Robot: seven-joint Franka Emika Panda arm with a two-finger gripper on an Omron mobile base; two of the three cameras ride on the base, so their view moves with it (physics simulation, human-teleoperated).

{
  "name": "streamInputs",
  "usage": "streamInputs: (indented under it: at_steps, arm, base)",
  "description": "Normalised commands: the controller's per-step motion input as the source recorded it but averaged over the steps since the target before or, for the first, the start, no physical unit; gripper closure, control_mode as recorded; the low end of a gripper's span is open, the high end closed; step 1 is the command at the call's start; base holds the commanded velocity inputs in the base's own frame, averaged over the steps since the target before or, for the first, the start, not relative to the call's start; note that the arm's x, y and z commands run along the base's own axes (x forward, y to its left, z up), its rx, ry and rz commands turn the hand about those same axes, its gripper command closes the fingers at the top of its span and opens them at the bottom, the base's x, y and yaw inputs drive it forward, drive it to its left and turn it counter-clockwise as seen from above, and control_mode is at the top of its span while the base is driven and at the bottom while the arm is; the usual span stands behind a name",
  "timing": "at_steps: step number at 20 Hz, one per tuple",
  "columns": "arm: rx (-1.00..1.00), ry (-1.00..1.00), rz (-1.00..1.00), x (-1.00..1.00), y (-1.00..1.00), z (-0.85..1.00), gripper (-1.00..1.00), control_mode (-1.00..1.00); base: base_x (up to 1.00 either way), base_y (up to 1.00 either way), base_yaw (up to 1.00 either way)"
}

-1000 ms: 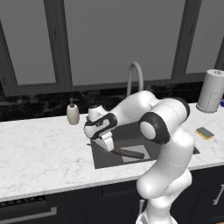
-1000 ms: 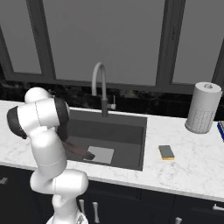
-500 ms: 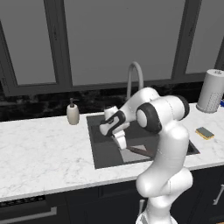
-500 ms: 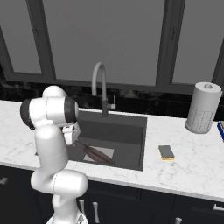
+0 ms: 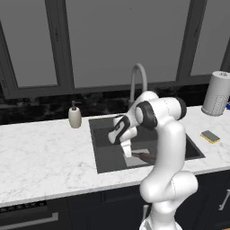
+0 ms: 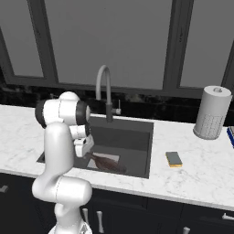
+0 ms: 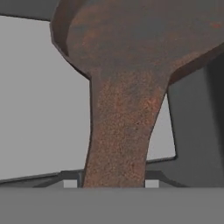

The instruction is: Pick the pan and sponge and place them into the sink. Then turn on the water.

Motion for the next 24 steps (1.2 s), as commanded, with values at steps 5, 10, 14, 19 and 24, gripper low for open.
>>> streamInputs:
  at_steps: [5,10,14,19,24]
  arm:
    - [0.0,-0.01,-0.03,0.22,0.0,-0.51,1.0,-1.0]
    - [0.01,-0.02,-0.03,0.23,0.2,-0.47,1.0,-1.0]
    - [0.05,-0.02,0.0,0.15,0.34,-0.33,1.0,-1.0]
    - [0.05,0.0,0.0,0.13,0.24,-0.29,1.0,-1.0]
    - [0.0,0.0,-0.02,0.09,0.18,-0.18,-1.0,-1.0]
  base:
    - [0.0,0.0,0.0]
    - [0.0,0.0,0.0]
    - [0.0,0.0,0.0]
    - [0.0,0.0,0.0]
    - [0.0,0.0,0.0]
